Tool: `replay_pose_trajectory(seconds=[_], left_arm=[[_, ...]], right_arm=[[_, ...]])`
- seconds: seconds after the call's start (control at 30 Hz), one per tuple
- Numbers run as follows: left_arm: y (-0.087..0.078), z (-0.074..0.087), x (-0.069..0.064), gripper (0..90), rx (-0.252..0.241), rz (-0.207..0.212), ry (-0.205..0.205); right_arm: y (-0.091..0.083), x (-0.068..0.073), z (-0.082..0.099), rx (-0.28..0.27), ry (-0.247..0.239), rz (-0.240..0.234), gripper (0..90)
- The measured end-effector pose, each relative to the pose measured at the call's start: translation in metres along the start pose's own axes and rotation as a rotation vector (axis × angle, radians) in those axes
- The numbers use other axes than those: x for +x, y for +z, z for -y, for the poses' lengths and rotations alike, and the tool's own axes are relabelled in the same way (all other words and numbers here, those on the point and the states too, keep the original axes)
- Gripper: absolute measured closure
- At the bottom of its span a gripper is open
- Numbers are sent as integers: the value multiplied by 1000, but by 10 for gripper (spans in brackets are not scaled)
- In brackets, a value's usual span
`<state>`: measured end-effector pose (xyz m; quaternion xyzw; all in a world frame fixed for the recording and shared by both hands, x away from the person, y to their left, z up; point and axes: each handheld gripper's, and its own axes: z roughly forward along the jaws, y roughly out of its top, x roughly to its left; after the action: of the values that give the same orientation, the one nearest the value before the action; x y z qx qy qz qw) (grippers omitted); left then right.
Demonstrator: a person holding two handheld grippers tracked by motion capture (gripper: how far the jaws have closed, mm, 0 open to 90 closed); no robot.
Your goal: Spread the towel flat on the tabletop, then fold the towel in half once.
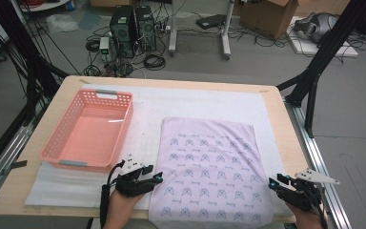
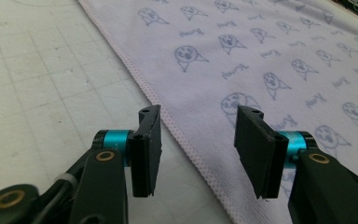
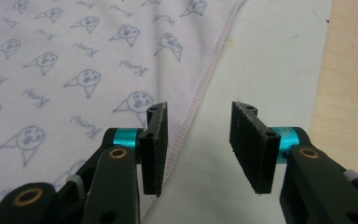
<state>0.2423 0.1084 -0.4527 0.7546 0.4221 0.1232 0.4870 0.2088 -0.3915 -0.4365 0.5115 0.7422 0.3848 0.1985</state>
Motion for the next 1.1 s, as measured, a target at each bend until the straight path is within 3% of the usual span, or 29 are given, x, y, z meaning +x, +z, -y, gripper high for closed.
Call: replay_pose_trajectory(seconds=[0.17, 0.3, 0.4, 0.5, 0.97, 1.1], left_arm=[[-9, -5, 5, 399, -103, 45, 28], [-18, -9, 7, 303, -181, 51, 44], [-22, -10, 8, 250, -205, 50, 40], [-24, -9, 10, 168, -209, 36, 42], [-22, -9, 12, 215, -194, 50, 45], [-21, -9, 15, 222, -196, 72, 56]], right_arm=[[4, 3, -5, -50, -16, -34, 438], [6, 7, -11, -89, -40, -47, 351], [10, 10, -13, -104, -63, -48, 302], [13, 11, -16, -110, -76, -51, 283], [15, 12, -19, -104, -89, -53, 279], [16, 12, -19, -98, -85, -54, 278]])
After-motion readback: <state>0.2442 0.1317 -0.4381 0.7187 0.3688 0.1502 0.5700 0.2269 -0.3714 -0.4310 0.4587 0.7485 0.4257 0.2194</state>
